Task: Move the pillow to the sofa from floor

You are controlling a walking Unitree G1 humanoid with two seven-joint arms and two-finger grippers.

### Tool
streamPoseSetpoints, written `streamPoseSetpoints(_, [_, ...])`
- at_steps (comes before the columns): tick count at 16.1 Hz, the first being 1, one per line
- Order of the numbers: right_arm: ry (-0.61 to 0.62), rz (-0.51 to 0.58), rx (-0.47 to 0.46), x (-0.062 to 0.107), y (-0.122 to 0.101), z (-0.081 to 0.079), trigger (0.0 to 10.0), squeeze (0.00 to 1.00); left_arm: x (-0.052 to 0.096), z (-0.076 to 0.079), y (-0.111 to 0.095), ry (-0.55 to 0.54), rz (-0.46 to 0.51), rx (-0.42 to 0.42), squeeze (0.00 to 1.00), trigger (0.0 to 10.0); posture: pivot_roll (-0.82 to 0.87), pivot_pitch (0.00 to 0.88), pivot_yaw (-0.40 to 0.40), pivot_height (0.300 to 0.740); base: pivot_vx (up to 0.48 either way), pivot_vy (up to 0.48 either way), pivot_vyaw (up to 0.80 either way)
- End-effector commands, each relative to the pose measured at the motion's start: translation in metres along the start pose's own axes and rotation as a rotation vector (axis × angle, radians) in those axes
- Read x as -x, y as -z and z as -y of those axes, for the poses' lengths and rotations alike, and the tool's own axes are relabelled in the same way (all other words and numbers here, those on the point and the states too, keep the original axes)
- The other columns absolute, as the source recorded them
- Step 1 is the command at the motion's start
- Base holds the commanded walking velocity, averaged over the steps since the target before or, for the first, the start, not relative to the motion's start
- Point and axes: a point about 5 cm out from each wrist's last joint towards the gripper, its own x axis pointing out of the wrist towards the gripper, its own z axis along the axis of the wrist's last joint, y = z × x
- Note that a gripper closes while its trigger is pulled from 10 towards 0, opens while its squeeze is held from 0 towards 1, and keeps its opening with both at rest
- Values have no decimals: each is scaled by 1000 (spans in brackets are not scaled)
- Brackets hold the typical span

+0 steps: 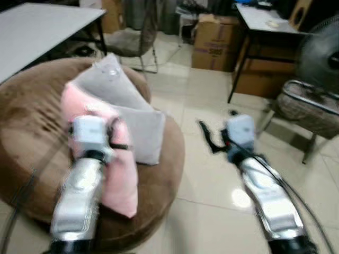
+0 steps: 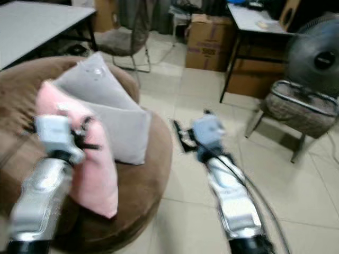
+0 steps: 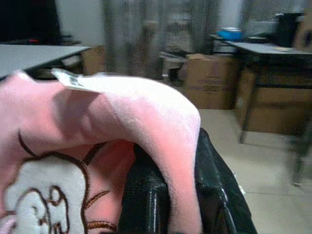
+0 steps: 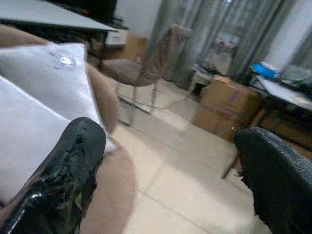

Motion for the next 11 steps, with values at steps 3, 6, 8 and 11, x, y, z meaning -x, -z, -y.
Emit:
streamPoseSetpoints(3, [-41,37,20,-4,-8,-10,10000,0,-2,-7,-15,-11,72,-24,0,10000,56,0,-17,740,342,0,800])
streamPoseSetpoints(6, [-26,37,-21,-4,-7,-8,10000,0,-8,-2,-16,31,71,-34,0,10000,57,0,-18,740,342,0,0])
streamPoseSetpoints(8, [-52,42,-40,-3,-8,-10,10000,0,-15,1,-15,58,66,-46,0,10000,54,0,-18,740,159,0,0])
streamPoseSetpoints(11, [-182,3,-89,0,-5,-13,10000,0,-28,4,-12,121,53,-102,0,10000,39,0,-9,740,0,0,0])
